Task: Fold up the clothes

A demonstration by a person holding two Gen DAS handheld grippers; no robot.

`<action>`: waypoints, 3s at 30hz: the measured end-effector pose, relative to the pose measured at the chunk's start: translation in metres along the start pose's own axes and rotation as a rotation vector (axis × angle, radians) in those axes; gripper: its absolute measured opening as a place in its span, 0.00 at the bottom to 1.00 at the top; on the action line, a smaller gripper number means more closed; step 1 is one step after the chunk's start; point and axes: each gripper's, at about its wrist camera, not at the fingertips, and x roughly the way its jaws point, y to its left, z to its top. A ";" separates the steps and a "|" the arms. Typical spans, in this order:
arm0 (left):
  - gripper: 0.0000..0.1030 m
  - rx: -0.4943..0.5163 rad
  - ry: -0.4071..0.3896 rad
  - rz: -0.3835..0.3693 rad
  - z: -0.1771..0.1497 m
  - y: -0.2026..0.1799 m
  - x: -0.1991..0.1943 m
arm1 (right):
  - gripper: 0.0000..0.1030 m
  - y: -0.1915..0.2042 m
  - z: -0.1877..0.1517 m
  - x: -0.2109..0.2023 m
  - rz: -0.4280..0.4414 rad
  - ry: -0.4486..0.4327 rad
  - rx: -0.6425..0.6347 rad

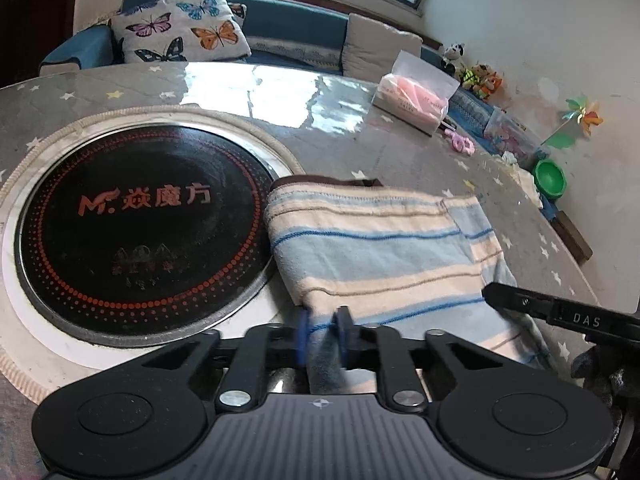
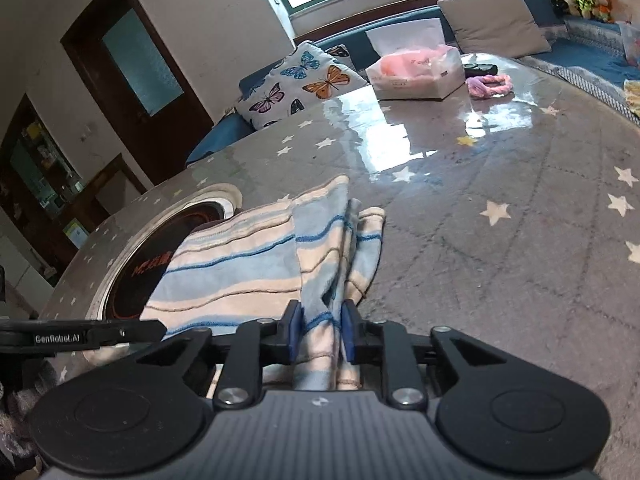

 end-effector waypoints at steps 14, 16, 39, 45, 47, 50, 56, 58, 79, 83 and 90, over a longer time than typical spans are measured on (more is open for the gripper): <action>0.08 -0.144 -0.139 0.106 -0.018 0.073 -0.084 | 0.12 0.111 0.025 0.037 0.178 0.089 -0.203; 0.08 -0.175 -0.163 0.141 -0.022 0.094 -0.102 | 0.12 0.137 0.027 0.054 0.220 0.112 -0.241; 0.12 -0.449 -0.255 0.556 -0.057 0.292 -0.214 | 0.14 0.395 0.003 0.224 0.497 0.293 -0.527; 0.22 -0.451 -0.260 0.592 -0.063 0.301 -0.222 | 0.17 0.393 0.008 0.223 0.437 0.263 -0.569; 0.22 -0.443 -0.277 0.589 -0.053 0.301 -0.221 | 0.17 0.401 0.012 0.223 0.455 0.247 -0.583; 0.22 -0.417 -0.291 0.586 -0.039 0.304 -0.216 | 0.17 0.415 0.016 0.229 0.475 0.239 -0.599; 0.22 -0.422 -0.290 0.570 -0.021 0.327 -0.196 | 0.17 0.437 0.016 0.260 0.488 0.253 -0.604; 0.22 -0.426 -0.287 0.574 -0.019 0.334 -0.191 | 0.17 0.440 0.014 0.269 0.482 0.248 -0.604; 0.53 -0.415 -0.240 0.604 -0.032 0.321 -0.195 | 0.37 0.439 0.004 0.240 0.435 0.276 -0.731; 0.64 -0.414 -0.233 0.607 -0.043 0.306 -0.202 | 0.48 0.434 -0.006 0.216 0.434 0.263 -0.798; 0.83 -0.390 -0.234 0.623 -0.063 0.276 -0.212 | 0.63 0.420 -0.030 0.180 0.429 0.247 -0.871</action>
